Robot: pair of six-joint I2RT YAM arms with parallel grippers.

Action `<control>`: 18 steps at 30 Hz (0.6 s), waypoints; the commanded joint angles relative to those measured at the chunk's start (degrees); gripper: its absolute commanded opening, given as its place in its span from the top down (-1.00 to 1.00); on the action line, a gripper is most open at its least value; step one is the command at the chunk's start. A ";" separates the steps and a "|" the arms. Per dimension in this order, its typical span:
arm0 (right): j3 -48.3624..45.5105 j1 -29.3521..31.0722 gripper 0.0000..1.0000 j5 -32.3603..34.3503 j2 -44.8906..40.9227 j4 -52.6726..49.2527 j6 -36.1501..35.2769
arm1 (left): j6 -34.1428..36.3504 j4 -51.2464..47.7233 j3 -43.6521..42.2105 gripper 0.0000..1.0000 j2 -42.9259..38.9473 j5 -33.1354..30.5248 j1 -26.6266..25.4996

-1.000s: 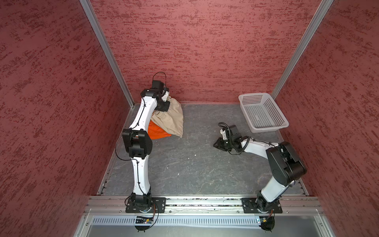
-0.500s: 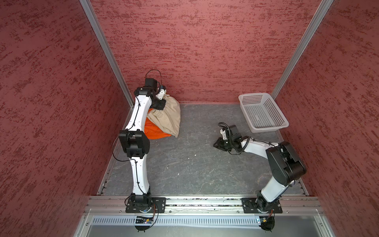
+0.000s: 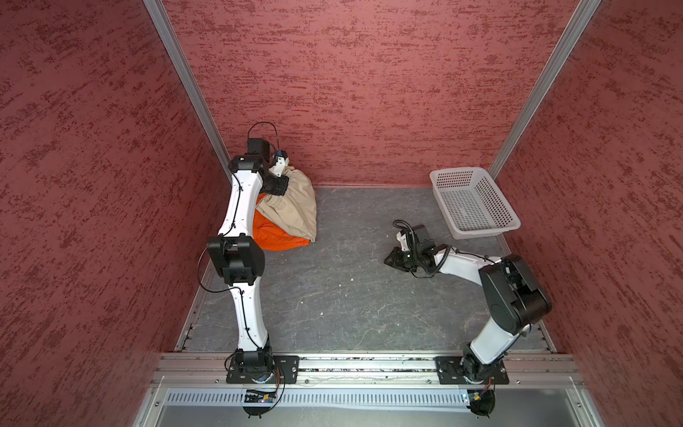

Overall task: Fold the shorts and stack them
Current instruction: 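Carry the folded beige shorts with the left gripper onto the orange shorts, then lower the beige shorts onto the orange shorts and open the left gripper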

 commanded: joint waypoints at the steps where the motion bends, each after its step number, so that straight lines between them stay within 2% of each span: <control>1: 1.73 -0.07 0.42 0.13 0.86 -0.21 0.24 | 0.54 1.77 -0.35 1.00 0.49 0.98 2.28; 5: 1.72 -0.07 0.43 0.18 0.97 -0.31 0.23 | -0.76 1.96 -0.52 1.00 3.20 -0.20 4.45; 7: 1.61 -0.07 0.43 0.33 0.93 -0.26 0.36 | -1.83 2.20 -0.61 0.89 4.80 -1.25 5.39; 11: 1.74 -0.07 0.42 0.49 0.94 -0.48 0.36 | -4.34 2.67 -0.54 0.47 8.82 -5.09 7.35; 15: 1.79 -0.07 0.42 0.74 0.90 -0.81 0.37 | -7.13 1.89 0.09 -0.23 11.73 -8.76 8.97; 18: 1.95 -0.07 0.42 0.88 0.87 -0.97 0.46 | -8.89 2.00 -0.31 -0.50 10.75 -9.86 9.63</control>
